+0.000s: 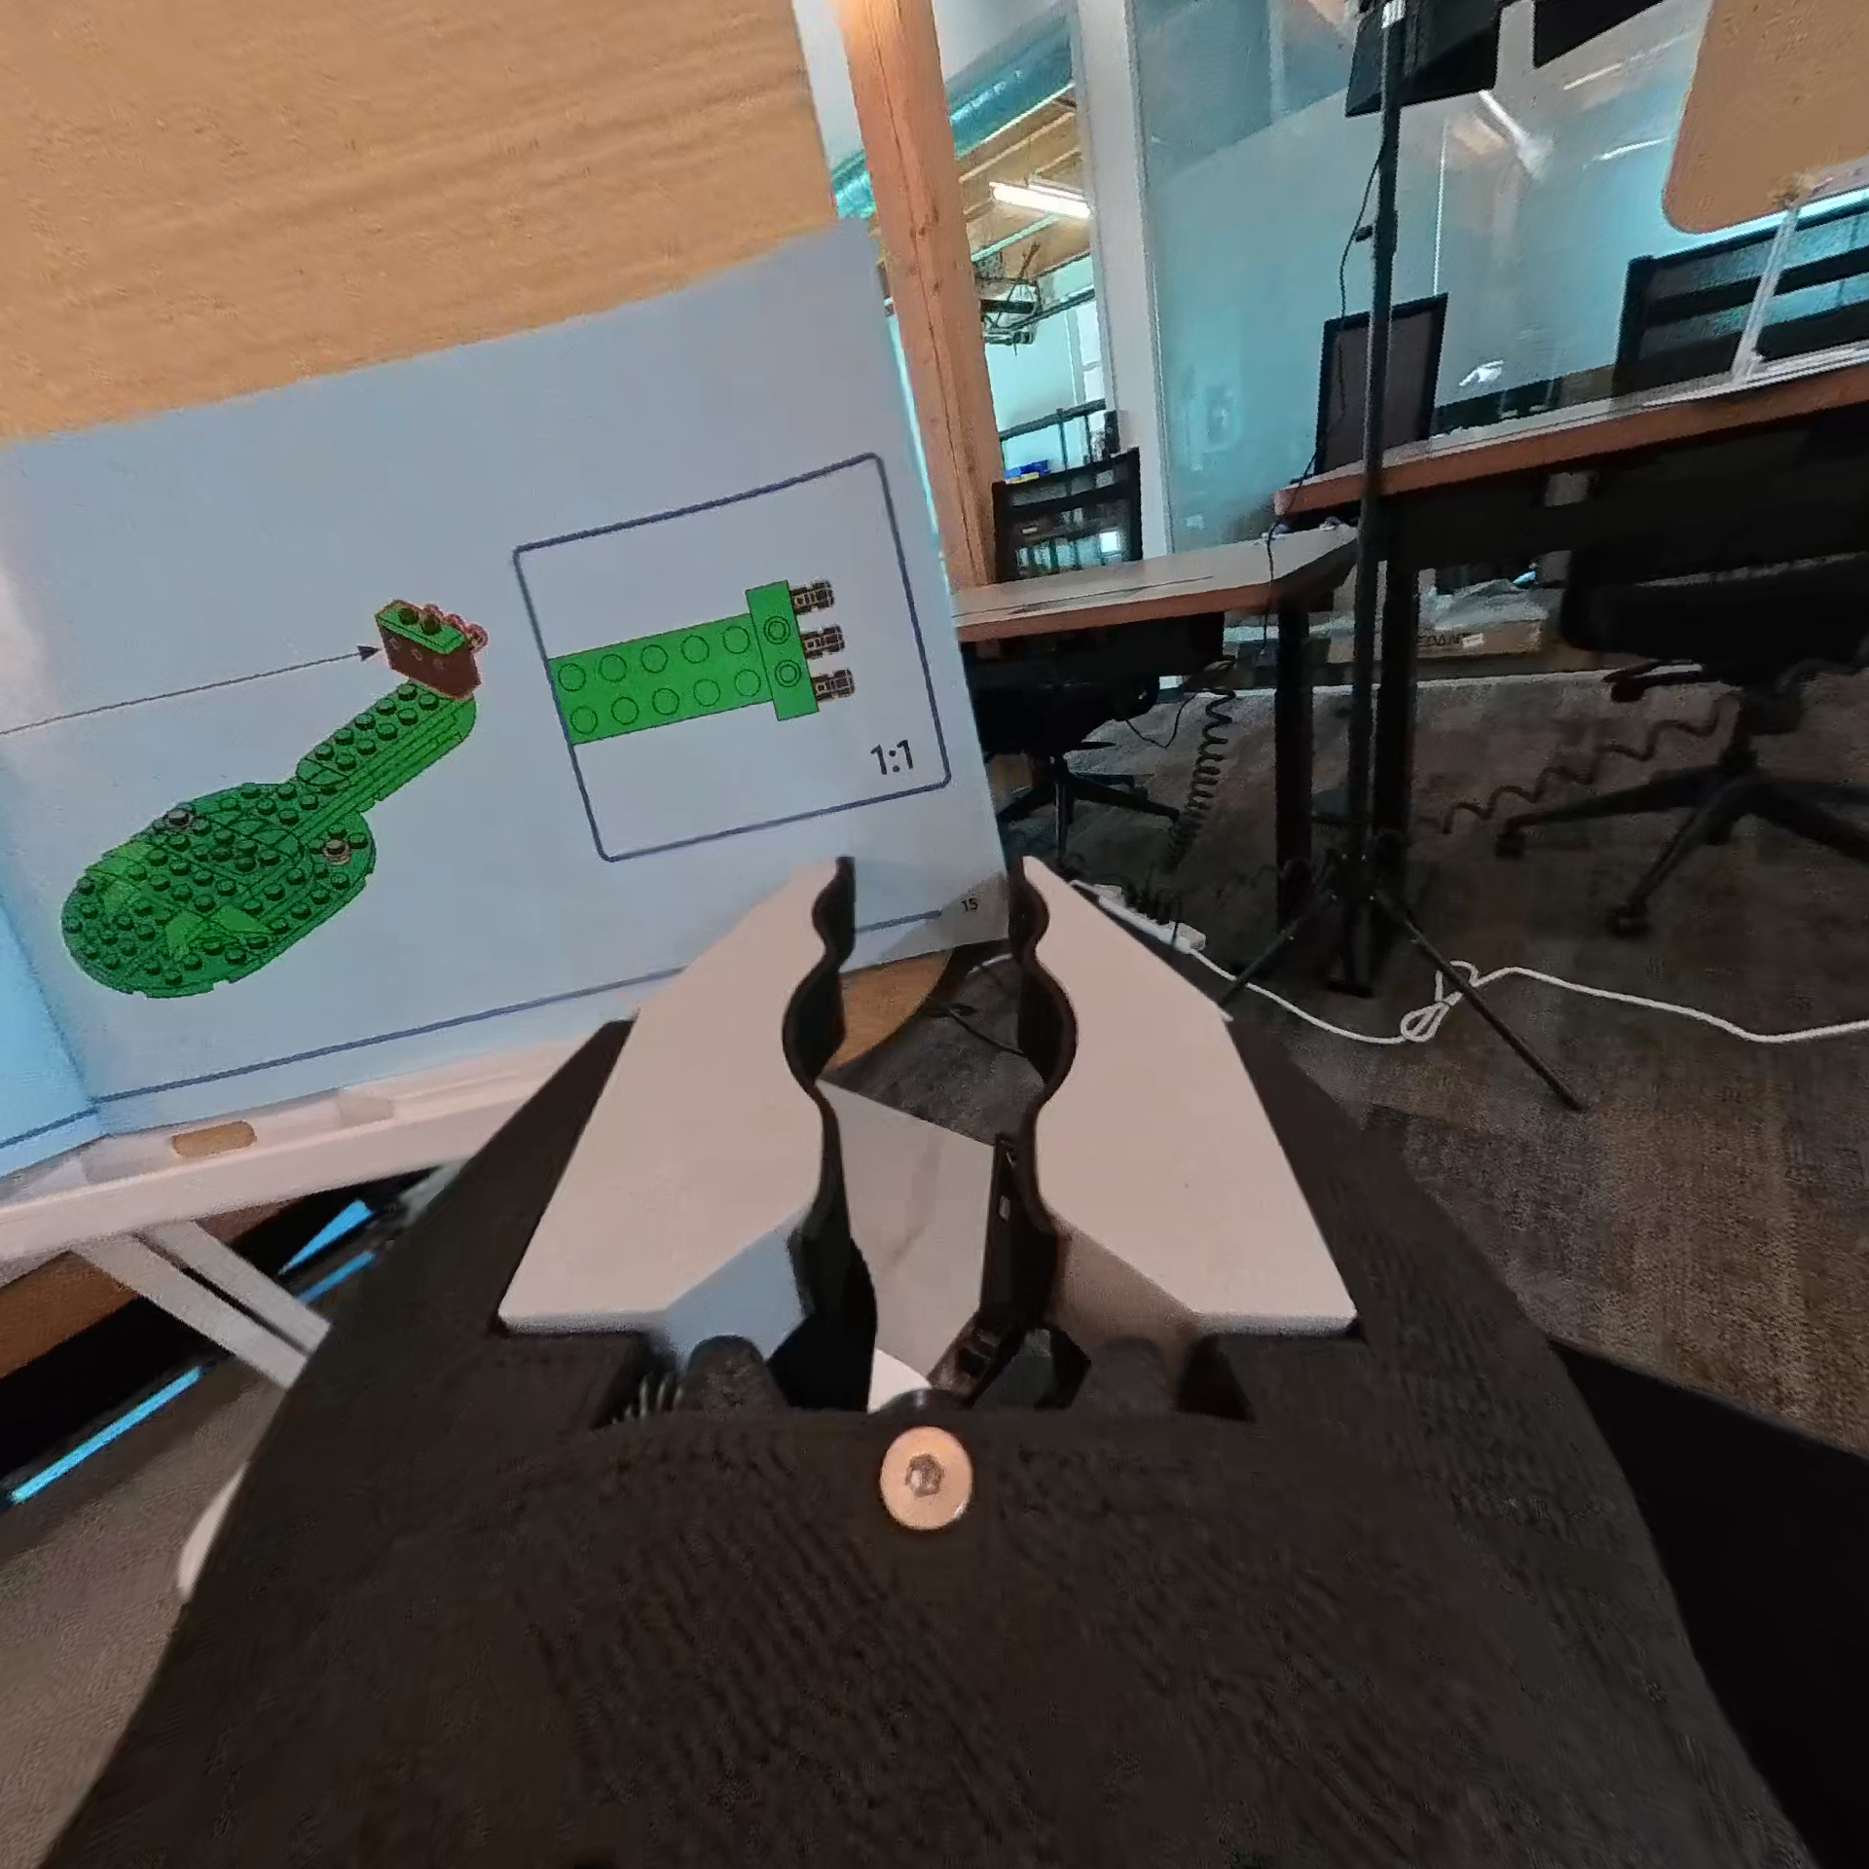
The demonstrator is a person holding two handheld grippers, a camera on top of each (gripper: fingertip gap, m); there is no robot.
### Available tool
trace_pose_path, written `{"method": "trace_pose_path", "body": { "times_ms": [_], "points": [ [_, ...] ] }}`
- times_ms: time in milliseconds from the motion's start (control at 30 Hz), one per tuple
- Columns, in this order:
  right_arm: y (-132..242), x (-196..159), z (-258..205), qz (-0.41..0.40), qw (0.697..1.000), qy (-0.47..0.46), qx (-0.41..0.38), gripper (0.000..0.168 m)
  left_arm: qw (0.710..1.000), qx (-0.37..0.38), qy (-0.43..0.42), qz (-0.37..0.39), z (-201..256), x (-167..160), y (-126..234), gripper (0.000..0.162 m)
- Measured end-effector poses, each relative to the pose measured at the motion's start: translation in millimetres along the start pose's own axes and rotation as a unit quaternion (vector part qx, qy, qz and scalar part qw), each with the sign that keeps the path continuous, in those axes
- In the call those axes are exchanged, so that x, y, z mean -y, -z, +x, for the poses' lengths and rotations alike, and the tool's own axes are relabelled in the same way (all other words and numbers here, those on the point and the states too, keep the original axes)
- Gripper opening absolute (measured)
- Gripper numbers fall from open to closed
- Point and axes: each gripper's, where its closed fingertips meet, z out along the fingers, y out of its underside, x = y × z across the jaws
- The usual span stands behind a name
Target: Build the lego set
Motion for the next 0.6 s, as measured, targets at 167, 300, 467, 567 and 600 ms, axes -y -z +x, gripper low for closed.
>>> {"method": "trace_pose_path", "body": {
  "times_ms": [167,300,467,567,600],
  "points": [
    [9,4,3,0.024,0.999,0.025,-0.025,0.007,1.0,0.0,0.0,0.0,0,0,0,0.0],
    [10,7,-4,0.035,0.999,0.02,-0.008,0.006,1.0,0.0,0.001,0.0,0,0,0,0.0],
    [2,2,-7,0.017,1.0,0.006,0.012,0.044,1.0,-0.001,0.002,0.0,0,0,0,0.0],
    [-2,0,-11,0.009,1.0,-0.003,0.025,0.046,1.0,-0.001,0.003,0.0,0,0,0,0.0],
    [-2,0,-11,0.007,1.0,-0.005,0.024,0.042,1.0,-0.001,0.002,0.0,0,0,0,0.0]
  ]
}}
